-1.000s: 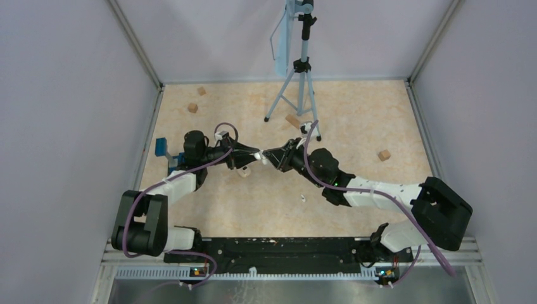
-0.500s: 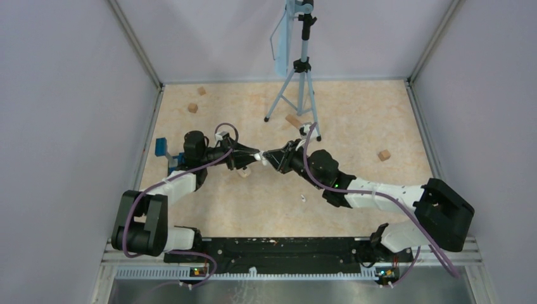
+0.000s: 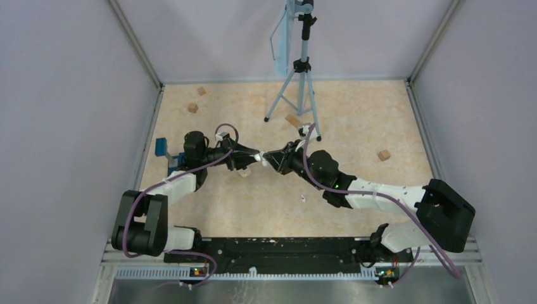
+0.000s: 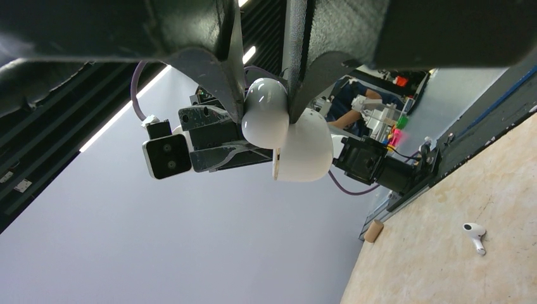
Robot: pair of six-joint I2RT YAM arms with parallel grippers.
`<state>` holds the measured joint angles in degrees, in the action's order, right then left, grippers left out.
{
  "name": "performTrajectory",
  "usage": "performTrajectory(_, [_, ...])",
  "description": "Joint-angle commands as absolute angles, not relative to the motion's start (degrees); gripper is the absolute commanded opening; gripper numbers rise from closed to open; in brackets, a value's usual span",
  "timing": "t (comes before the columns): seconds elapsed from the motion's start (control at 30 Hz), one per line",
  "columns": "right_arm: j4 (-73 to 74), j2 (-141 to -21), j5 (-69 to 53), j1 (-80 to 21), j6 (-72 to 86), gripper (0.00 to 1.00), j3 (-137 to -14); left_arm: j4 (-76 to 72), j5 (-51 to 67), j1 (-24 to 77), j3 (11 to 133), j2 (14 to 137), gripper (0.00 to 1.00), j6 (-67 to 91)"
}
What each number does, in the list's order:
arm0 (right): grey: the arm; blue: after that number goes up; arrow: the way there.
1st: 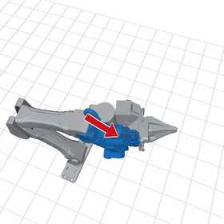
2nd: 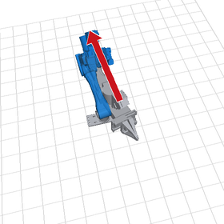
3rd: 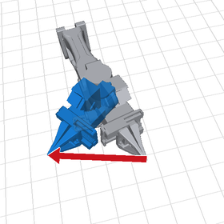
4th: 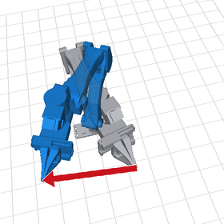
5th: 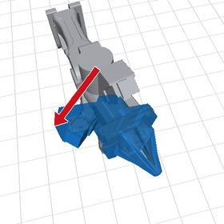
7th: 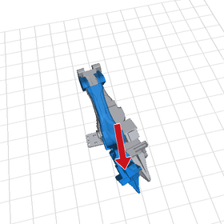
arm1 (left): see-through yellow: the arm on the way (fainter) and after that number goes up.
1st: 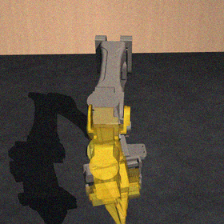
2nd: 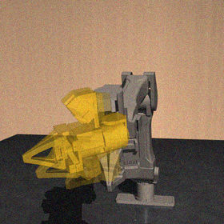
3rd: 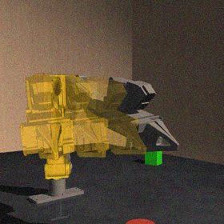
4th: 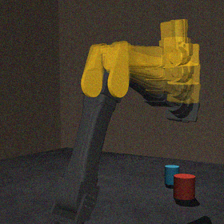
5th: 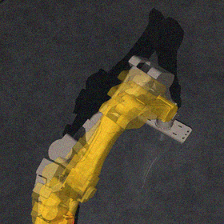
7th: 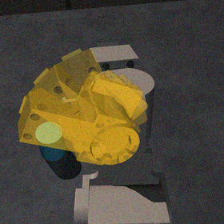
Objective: Insert the wireless bluetooth earbuds into the charging case
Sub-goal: Insert the left earbud into the left side groove of the charging case.
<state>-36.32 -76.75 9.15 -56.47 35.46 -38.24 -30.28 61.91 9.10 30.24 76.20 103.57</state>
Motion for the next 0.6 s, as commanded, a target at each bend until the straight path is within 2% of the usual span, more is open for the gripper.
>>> performTrajectory(0.0, [-33.42,-76.93,4.88,-58.52,34.33,0.06,-38.96,-33.88,59.85,8.5,30.67,74.84,0.0,104.15])
performTrajectory(0.3, [-32.73,-75.91,6.31,-59.29,33.62,0.06,-38.22,-33.75,59.77,8.44,30.5,74.96,0.0,104.28])
performTrajectory(0.57, [-31.01,-74.95,7.58,-59.97,32.45,0.02,-38.06,-33.66,59.67,8.31,30.13,74.92,0.0,103.98])
